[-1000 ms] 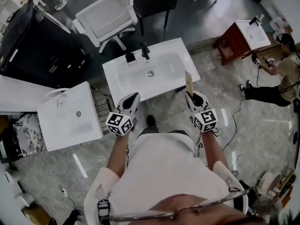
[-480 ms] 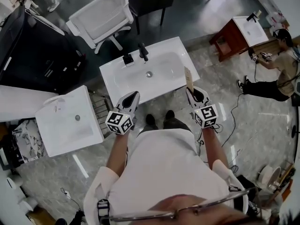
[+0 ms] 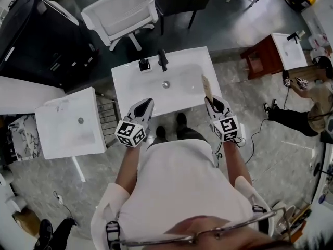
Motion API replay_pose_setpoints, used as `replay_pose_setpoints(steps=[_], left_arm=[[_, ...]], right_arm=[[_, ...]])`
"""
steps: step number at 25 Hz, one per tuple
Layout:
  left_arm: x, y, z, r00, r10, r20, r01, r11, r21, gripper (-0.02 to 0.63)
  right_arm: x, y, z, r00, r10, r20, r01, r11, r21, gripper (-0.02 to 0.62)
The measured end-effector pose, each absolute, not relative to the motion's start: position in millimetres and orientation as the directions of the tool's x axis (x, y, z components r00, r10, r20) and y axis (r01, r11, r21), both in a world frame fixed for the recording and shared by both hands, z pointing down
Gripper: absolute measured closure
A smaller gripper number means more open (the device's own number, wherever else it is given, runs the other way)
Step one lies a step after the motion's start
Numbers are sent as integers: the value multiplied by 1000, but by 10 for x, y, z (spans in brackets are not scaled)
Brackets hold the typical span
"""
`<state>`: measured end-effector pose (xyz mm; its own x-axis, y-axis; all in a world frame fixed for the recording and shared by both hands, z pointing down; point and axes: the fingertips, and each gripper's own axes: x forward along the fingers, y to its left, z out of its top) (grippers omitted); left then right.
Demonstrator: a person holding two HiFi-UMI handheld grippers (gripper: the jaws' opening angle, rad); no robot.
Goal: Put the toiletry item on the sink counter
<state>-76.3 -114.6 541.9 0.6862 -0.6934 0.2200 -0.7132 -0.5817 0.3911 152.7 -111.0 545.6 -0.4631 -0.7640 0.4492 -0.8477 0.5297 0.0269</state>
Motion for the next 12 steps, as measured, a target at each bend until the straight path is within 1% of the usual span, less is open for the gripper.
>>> replay_pose_setpoints(steps=[12], left_arm=[[-395, -1495, 5505, 570, -785, 243, -797, -458, 393, 601]], right_arm=[[1669, -1943, 5695, -612, -616, 496, -699, 715, 24, 549]])
